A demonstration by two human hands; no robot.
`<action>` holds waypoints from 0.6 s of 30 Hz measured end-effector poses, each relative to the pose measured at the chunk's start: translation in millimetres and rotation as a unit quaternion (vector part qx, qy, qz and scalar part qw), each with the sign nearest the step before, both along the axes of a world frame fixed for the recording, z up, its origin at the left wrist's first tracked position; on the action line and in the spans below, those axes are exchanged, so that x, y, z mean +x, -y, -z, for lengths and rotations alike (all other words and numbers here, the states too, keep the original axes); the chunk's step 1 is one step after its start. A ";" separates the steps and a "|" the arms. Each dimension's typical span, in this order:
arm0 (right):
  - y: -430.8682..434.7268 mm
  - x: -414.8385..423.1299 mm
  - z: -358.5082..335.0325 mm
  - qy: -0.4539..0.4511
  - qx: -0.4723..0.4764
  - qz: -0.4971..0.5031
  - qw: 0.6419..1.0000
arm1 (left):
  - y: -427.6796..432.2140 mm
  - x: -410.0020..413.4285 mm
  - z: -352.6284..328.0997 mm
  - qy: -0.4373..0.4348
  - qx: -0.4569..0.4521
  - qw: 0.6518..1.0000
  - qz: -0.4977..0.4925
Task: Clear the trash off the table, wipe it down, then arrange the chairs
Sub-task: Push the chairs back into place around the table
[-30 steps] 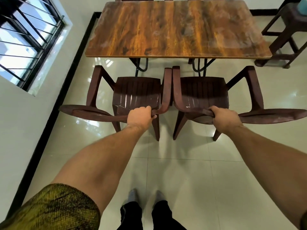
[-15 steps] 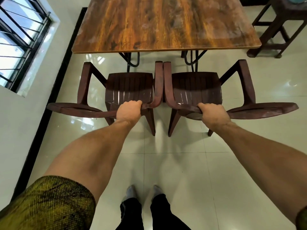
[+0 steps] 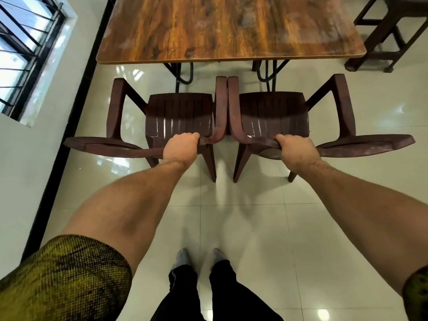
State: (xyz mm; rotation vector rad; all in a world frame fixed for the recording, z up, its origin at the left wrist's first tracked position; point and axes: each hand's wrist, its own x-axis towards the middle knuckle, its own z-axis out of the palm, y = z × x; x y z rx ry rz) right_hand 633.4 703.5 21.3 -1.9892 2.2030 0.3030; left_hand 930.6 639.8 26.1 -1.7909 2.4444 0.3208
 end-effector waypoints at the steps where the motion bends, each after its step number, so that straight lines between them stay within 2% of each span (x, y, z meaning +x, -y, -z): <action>1: 0.3 -0.5 -0.6 -0.001 0.006 -0.001 1.000 | 1.6 -0.8 -0.8 0.000 0.006 1.000 0.001; 7: 0.2 11.7 -7.8 0.048 0.008 -0.016 0.999 | 11.8 2.1 -4.7 -0.003 0.085 0.996 0.027; 12: 5.2 51.4 -18.4 0.088 -0.055 -0.026 0.994 | 8.8 23.5 -16.1 -0.005 0.063 0.996 0.070; 18: 29.4 140.2 -26.0 0.138 -0.096 -0.073 0.983 | 13.8 74.4 -27.2 -0.022 0.062 0.997 0.027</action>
